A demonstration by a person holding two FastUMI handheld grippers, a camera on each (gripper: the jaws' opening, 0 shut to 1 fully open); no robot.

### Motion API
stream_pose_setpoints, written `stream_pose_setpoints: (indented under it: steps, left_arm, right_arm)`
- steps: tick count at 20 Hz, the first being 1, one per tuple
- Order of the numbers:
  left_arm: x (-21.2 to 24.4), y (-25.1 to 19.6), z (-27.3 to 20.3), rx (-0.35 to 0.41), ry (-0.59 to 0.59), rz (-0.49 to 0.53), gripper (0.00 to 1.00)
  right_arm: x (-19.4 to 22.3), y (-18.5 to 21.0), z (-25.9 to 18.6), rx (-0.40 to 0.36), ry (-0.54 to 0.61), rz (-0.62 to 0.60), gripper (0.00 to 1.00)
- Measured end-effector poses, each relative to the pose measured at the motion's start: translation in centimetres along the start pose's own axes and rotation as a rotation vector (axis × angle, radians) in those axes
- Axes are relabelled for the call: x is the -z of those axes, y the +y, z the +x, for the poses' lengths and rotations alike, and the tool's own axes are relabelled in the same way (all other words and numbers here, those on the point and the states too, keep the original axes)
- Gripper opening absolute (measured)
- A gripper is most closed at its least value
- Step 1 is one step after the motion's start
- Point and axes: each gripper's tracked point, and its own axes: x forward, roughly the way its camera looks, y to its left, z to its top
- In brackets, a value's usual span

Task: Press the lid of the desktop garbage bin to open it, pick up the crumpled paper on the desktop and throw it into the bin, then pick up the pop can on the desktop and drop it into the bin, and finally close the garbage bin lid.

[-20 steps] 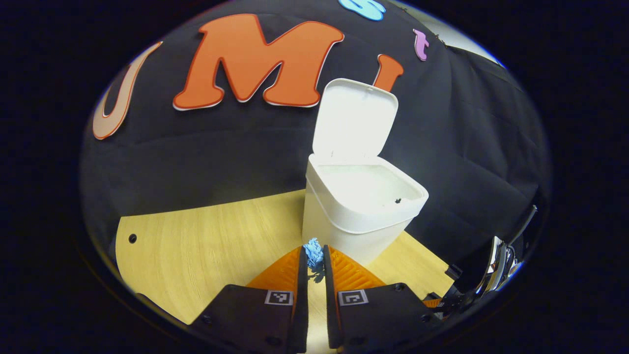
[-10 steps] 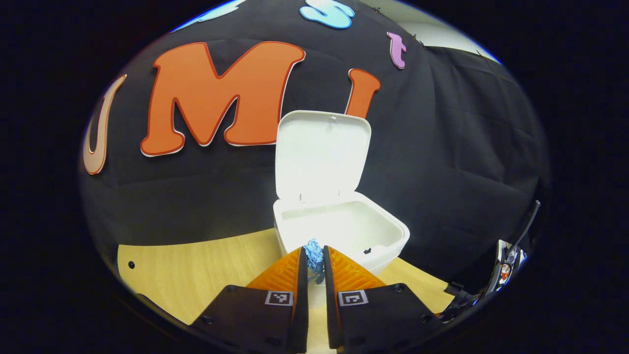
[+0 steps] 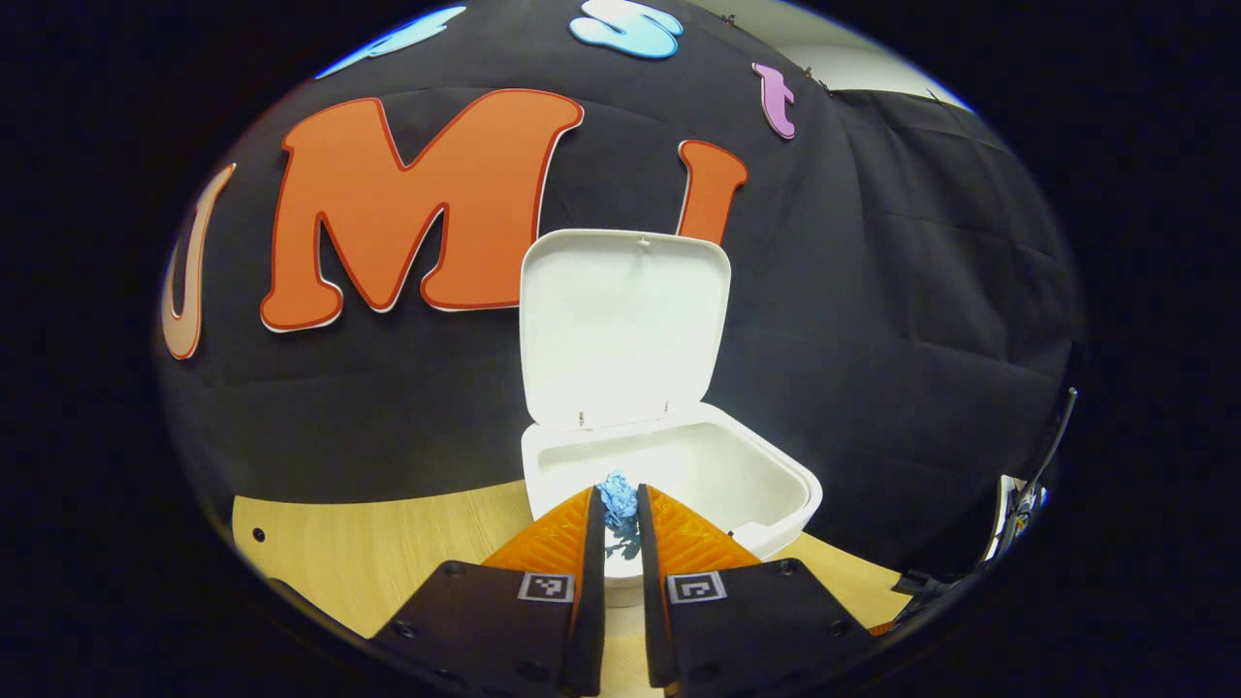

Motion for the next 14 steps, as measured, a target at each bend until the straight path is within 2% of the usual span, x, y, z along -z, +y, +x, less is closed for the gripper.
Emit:
stream_pose_setpoints:
  steps: [1, 2, 3, 7, 10, 11, 12, 13, 14]
  left_arm:
    - [-0.1, 0.1, 0.2, -0.001, -0.005, -0.001, 0.23]
    - [0.0, 0.0, 0.5, -0.002, -0.004, -0.001, 0.27]
    - [0.1, -0.1, 0.6, 0.0, -0.001, 0.0, 0.27]
    - [0.2, 0.3, 1.2, -0.007, 0.004, 0.02, 0.33]
    - [0.1, 0.1, 1.1, 0.001, -0.002, 0.022, 0.56]
    - [0.2, 0.3, 1.0, -0.001, 0.0, 0.022, 0.64]
    - [0.2, 0.5, 0.8, -0.005, 0.0, 0.023, 0.72]
    - [0.0, 0.6, 0.6, -0.007, -0.004, 0.022, 0.74]
    - [-0.1, 0.7, 0.2, -0.004, -0.009, 0.019, 0.77]
  right_arm:
    - [0.0, -0.1, 0.1, 0.003, 0.001, 0.001, 0.8]
    - [0.0, -0.2, 0.3, 0.003, 0.002, 0.003, 0.75]
    - [0.0, -0.3, 0.3, 0.003, 0.005, 0.006, 0.8]
    - [-0.1, -1.0, 0.3, 0.016, 0.007, 0.019, 0.8]
    - [-0.6, -1.3, 0.4, 0.024, 0.001, 0.032, 0.8]
    - [-0.7, -1.3, 0.2, 0.025, 0.0, 0.036, 0.75]
    - [-0.9, -1.4, 0.0, 0.023, -0.005, 0.041, 0.8]
    - [-1.5, -1.6, -0.3, 0.026, -0.016, 0.045, 0.75]
    - [-2.0, -1.8, -0.5, 0.028, -0.025, 0.045, 0.8]
